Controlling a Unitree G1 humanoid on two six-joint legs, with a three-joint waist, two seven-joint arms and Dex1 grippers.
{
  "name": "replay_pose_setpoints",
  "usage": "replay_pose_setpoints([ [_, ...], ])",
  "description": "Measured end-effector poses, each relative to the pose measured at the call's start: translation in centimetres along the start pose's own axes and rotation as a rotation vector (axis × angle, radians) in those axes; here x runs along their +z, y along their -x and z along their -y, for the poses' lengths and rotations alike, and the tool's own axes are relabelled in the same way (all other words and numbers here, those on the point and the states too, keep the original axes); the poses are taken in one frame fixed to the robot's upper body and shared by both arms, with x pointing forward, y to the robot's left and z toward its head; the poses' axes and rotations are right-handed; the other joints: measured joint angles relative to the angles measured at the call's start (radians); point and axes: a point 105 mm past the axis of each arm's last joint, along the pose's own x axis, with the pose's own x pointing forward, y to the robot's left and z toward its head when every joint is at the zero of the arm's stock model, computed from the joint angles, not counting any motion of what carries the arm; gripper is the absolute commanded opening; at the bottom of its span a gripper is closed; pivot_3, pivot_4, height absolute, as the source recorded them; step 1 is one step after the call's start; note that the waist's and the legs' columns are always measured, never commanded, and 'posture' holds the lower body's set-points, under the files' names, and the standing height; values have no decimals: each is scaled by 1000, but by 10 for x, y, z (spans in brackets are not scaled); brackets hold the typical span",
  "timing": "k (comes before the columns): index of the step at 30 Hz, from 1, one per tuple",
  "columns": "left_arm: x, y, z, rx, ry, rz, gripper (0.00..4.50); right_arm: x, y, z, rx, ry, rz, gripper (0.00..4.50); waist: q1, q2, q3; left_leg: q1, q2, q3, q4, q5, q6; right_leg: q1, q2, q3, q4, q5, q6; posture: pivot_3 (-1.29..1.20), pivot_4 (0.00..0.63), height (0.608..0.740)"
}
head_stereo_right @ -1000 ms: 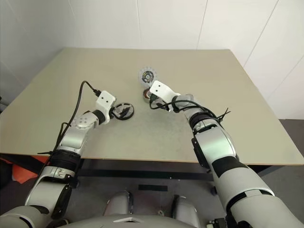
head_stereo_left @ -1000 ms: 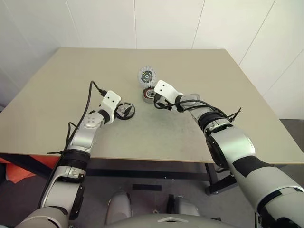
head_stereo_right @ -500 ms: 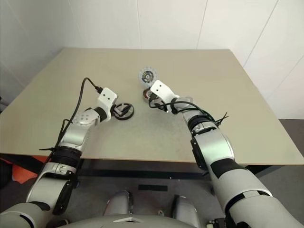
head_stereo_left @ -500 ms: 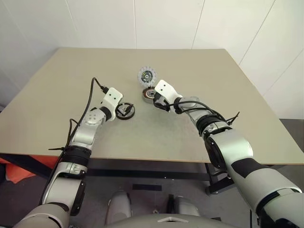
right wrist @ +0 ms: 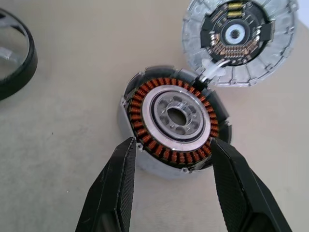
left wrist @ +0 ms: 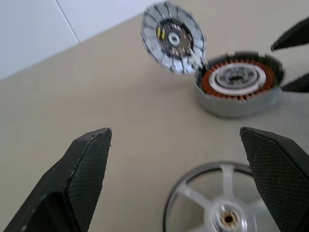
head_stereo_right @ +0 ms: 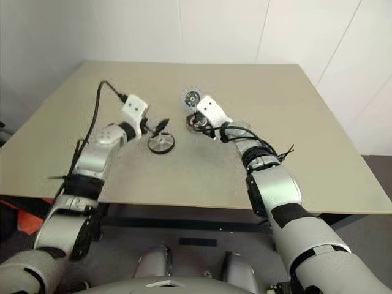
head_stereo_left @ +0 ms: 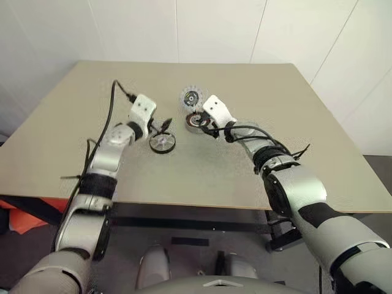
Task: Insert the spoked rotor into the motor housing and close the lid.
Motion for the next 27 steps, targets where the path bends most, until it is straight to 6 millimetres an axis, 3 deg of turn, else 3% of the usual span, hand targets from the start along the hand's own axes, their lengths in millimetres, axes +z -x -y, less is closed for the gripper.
replay_pose_setpoints([
  [1,17,-7,-4,-4,-36,38,4500,9,8,19,-51,-6,51,2689,0,1,0,1,-1,0,0,0,1,1,-1,1,0,0,0,0,0,740],
  [4,28,-22,-2,-37,-118,41,4500,30,36,69,-199,3,167,2689,1,1,1,0,-2,0,0,-1,2,1,-2,1,-2,0,0,0,0,740],
  [8,10,-41,13,-105,-301,-68,4500,62,102,137,-428,94,330,2689,4,0,1,-1,-2,0,1,-2,4,1,-1,0,-3,0,0,0,0,740],
  [12,3,-56,33,-206,-541,-155,4500,66,171,172,-609,183,360,2689,23,-1,2,-3,-3,0,2,0,8,1,-1,1,-3,0,1,0,0,740],
  [14,3,-61,43,-251,-632,-169,4500,70,201,181,-684,220,352,2689,25,-1,2,-2,-3,0,3,-1,9,1,-1,1,-3,1,1,0,0,740],
  [16,6,-67,58,-296,-703,-162,4500,76,218,181,-723,247,351,2689,26,-1,2,-1,-3,0,3,-1,9,2,-1,1,-3,0,1,0,0,740],
  [22,35,-85,102,-390,-843,-107,4500,69,225,167,-735,245,303,2689,28,-1,2,1,-3,0,6,-1,6,3,-2,2,-2,3,5,0,0,740],
  [27,40,-90,99,-366,-908,-195,4500,73,232,167,-765,237,312,2689,28,-1,2,1,-3,0,8,0,7,4,-3,2,-1,4,7,0,0,740],
])
